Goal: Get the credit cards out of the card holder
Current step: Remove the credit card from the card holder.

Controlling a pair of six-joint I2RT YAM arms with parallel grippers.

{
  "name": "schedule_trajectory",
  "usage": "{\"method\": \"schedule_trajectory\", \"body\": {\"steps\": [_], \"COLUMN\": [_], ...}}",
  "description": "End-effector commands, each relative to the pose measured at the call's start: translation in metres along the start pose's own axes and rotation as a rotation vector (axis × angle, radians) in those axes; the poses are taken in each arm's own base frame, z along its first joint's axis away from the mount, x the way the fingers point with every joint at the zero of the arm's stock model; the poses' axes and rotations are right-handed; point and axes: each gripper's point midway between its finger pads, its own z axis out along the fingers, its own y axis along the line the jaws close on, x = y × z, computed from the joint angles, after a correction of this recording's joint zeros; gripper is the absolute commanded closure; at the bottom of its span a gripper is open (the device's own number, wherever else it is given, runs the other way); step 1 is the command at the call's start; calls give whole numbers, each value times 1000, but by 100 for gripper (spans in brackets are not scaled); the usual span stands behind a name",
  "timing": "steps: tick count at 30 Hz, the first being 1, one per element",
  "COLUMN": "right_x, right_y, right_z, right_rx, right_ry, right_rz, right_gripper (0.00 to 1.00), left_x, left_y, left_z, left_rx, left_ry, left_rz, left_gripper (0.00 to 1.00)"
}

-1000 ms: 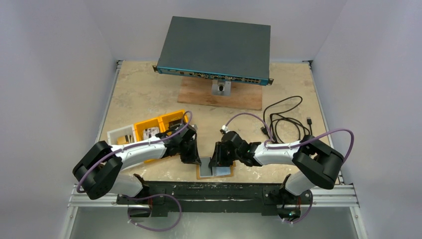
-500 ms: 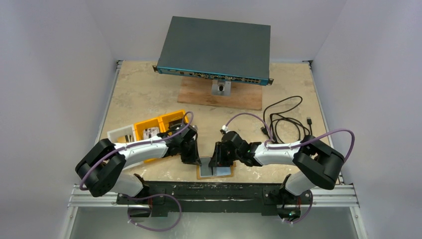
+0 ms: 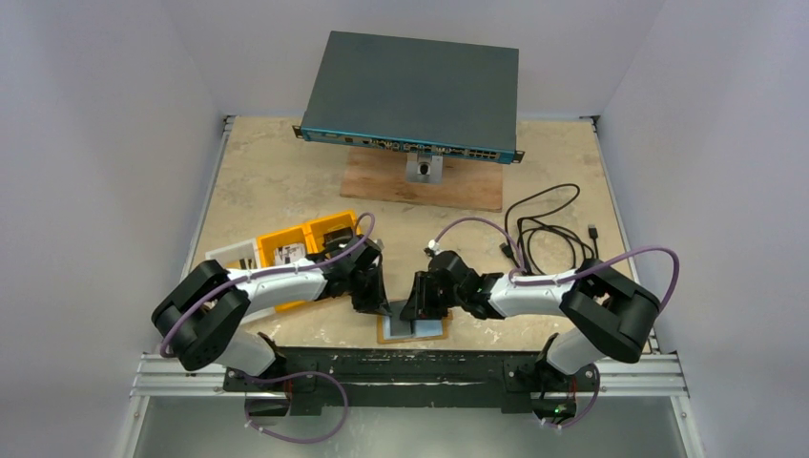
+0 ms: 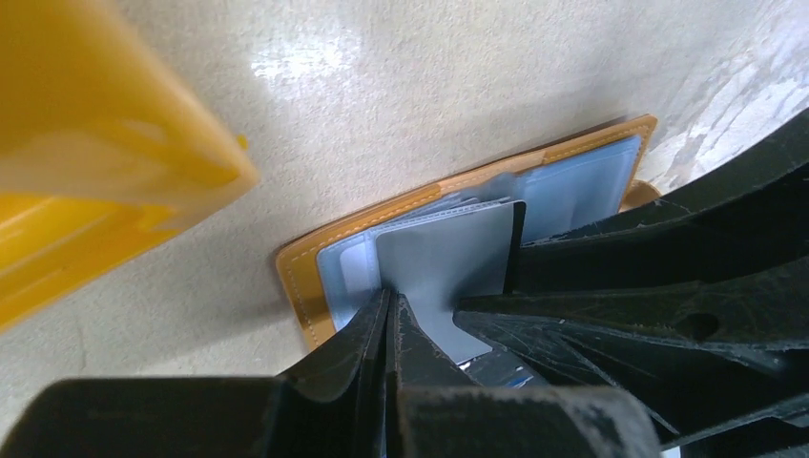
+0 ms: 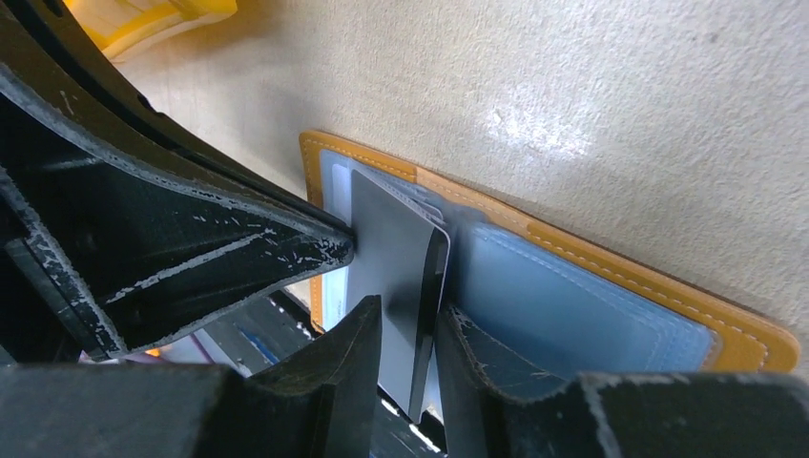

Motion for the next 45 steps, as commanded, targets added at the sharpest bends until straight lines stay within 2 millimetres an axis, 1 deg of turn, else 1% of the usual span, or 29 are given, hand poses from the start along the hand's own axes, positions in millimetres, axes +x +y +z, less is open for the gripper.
{"method": "schedule_trajectory", "body": {"steps": [1,8,15,19,23,26,32,39,45], "right_x": [1,0,-6,-10,-9,-7,-3,-1,0], "right_y": [-13,-12,-12,-15,-16,-14,-16,-11,-13], "right_z": [-2,-8,-18,-24,-24,-24,-22,-21,-20], "right_rx": [-23,-115,-171,-184,-195,-213,-232,-278,-278], "right_ry": [-12,-16,-42,-60,-57,-51,-36,-24,-22], "right_rz": [33,86,133,154,159,170,193,214,226], "right_gripper": [71,71,71,71,71,73,80,86,97], "left_x": [8,10,13,13,13,13,13,13,14], "left_y": [7,17,31,35,35,33,33,32,34], "left_z": [11,13,15,15,16,16,16,16,16], "left_rx": [-30,-76,-135,-146,-143,-140,-136,-132,-143], "left_ry": [22,31,36,35,38,38,41,41,50], "left_rz": [-10,-27,-49,-58,-57,-57,-55,-54,-54], "left_gripper": [100,100,100,100,100,100,100,100,100]}}
